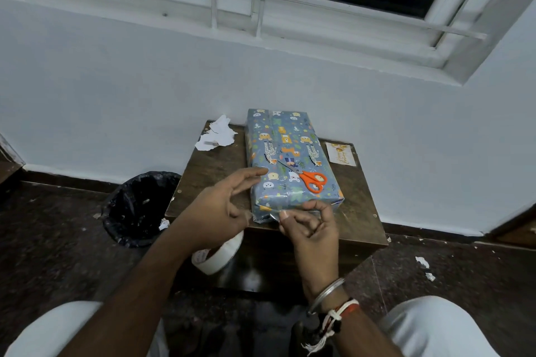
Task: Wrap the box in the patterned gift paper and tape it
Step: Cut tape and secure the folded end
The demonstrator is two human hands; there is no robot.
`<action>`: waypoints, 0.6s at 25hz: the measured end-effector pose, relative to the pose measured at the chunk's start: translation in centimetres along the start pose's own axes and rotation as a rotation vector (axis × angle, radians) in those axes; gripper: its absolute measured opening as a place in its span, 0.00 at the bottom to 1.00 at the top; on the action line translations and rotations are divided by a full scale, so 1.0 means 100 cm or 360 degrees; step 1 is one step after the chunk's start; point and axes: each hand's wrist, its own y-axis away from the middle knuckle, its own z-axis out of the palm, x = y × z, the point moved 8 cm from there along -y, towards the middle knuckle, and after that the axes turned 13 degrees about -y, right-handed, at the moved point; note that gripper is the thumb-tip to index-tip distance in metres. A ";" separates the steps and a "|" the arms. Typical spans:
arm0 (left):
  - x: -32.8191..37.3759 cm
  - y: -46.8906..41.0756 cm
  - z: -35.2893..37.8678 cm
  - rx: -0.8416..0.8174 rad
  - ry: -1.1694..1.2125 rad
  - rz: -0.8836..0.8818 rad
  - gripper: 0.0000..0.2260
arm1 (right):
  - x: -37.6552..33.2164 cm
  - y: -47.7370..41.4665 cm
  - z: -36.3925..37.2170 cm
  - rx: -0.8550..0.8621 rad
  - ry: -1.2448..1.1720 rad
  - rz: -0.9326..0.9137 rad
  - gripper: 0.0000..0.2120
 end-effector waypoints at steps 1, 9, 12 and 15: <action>0.001 -0.001 0.002 -0.0008 -0.0043 0.0031 0.37 | 0.007 0.000 -0.005 0.0008 0.0027 -0.0003 0.18; 0.004 -0.002 0.008 -0.0015 -0.0220 0.0154 0.36 | 0.035 -0.007 -0.016 0.0005 0.0224 -0.0139 0.25; 0.005 -0.001 0.009 -0.0026 -0.0285 0.0187 0.36 | 0.037 -0.008 -0.017 0.0047 0.0271 -0.0201 0.25; 0.006 0.000 0.008 -0.0046 -0.0391 0.0209 0.38 | 0.040 -0.012 -0.017 0.0076 0.0267 -0.0225 0.25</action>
